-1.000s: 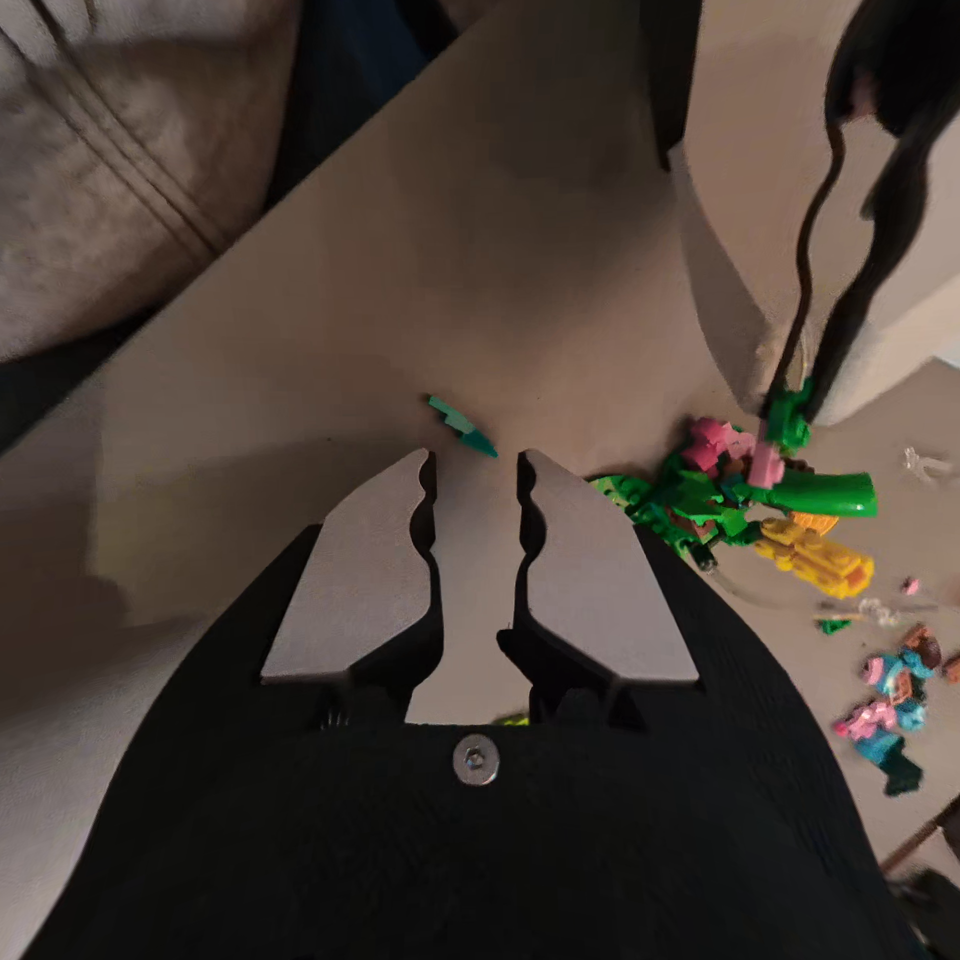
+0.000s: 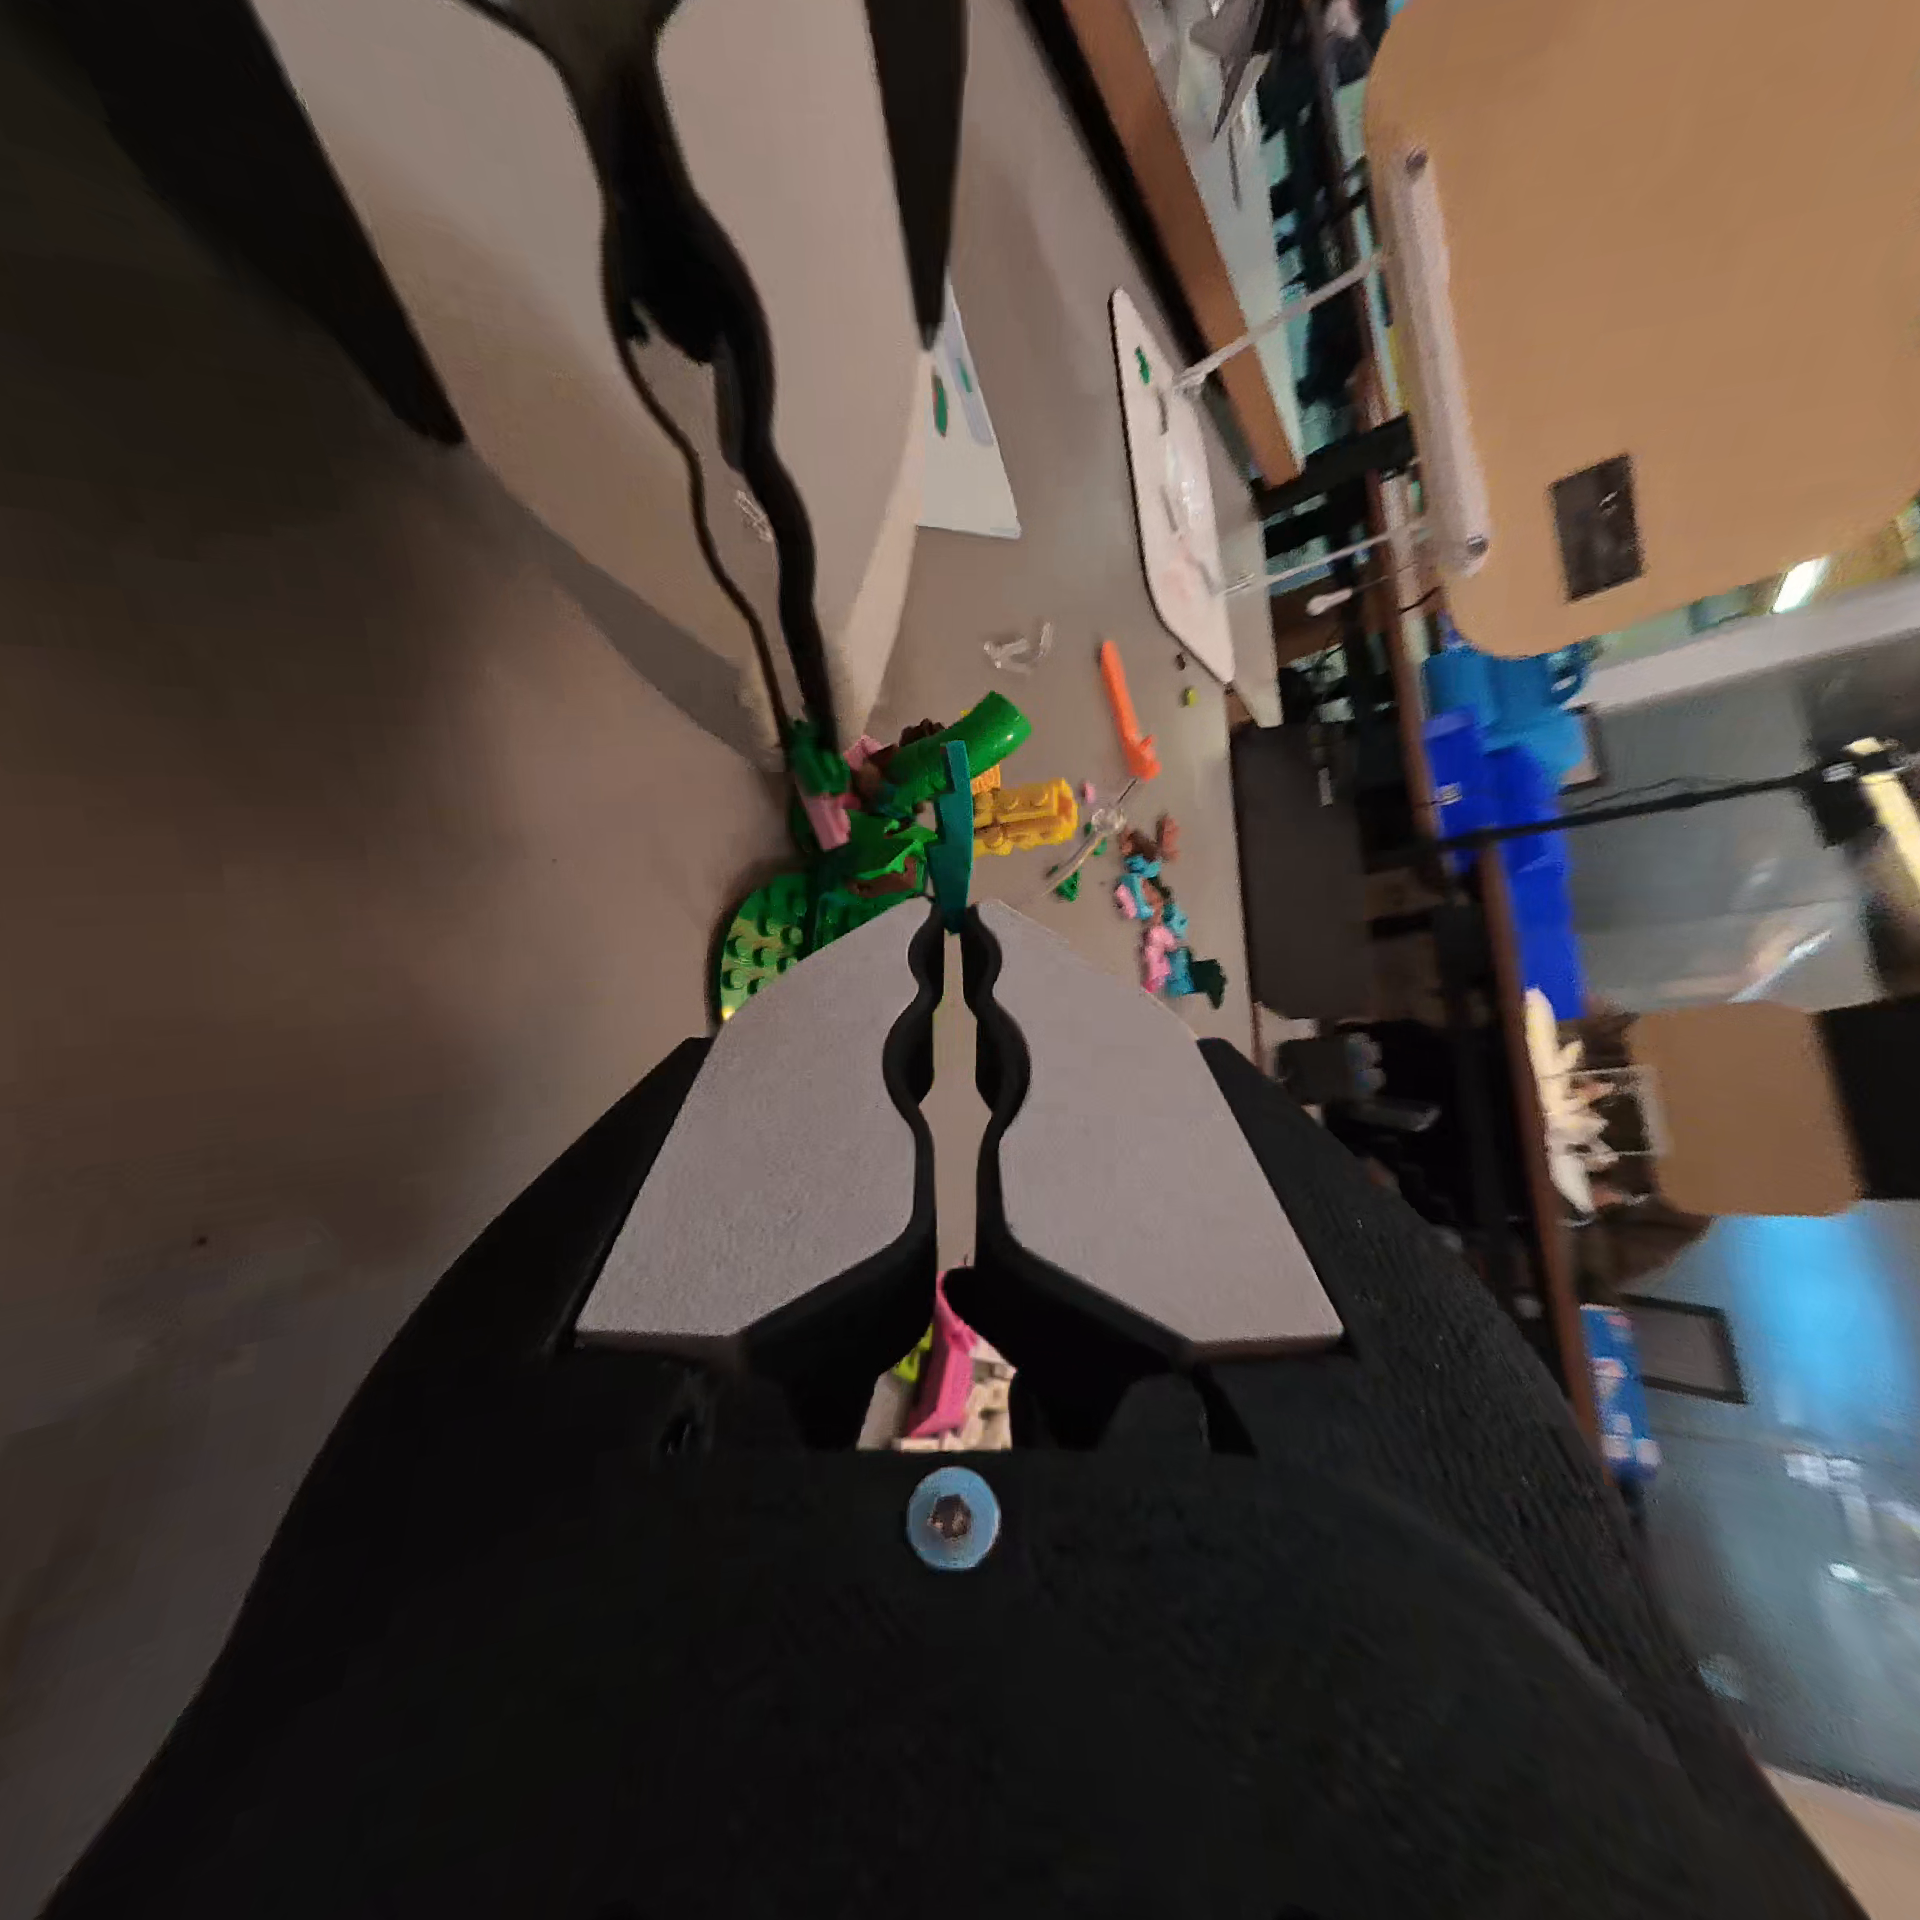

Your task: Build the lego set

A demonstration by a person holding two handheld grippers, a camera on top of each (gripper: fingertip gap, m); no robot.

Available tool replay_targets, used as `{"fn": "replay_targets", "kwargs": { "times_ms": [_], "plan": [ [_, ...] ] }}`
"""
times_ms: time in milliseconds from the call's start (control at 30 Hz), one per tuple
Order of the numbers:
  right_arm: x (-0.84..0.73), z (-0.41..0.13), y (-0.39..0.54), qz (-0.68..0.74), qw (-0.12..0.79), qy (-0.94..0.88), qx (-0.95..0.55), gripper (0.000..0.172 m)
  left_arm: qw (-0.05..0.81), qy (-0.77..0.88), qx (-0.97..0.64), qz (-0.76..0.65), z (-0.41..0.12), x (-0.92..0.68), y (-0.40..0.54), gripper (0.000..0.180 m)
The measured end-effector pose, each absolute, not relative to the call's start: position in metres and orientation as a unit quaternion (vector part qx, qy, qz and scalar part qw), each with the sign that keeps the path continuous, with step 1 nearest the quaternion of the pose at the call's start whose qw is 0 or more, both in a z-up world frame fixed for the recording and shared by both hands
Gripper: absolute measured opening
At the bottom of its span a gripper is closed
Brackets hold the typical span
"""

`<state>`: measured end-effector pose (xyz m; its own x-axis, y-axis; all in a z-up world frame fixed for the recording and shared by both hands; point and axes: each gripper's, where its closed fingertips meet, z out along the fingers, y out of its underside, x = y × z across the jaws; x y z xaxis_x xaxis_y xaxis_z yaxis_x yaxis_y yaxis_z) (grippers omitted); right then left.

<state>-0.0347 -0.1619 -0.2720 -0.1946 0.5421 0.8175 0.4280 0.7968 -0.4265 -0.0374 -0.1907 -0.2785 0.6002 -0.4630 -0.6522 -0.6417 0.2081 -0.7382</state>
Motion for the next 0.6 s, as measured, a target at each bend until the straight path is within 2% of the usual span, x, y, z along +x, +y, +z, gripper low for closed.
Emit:
{"fn": "replay_targets", "kwargs": {
  "times_ms": [200, 600],
  "plan": [
    [-0.0331, -0.2692, -0.1635, -0.016, 0.591, -0.771, -0.237, 0.001, 0.644, 0.451, -0.611, 0.099, -0.2773, -0.0366, -0.1907, 0.005],
    [-0.0315, -0.2764, -0.1678, -0.056, 0.595, -0.777, -0.2, 0.001, 0.647, 0.454, -0.602, 0.116, -0.2763, -0.0364, -0.1905, 0.005]
  ]
}}
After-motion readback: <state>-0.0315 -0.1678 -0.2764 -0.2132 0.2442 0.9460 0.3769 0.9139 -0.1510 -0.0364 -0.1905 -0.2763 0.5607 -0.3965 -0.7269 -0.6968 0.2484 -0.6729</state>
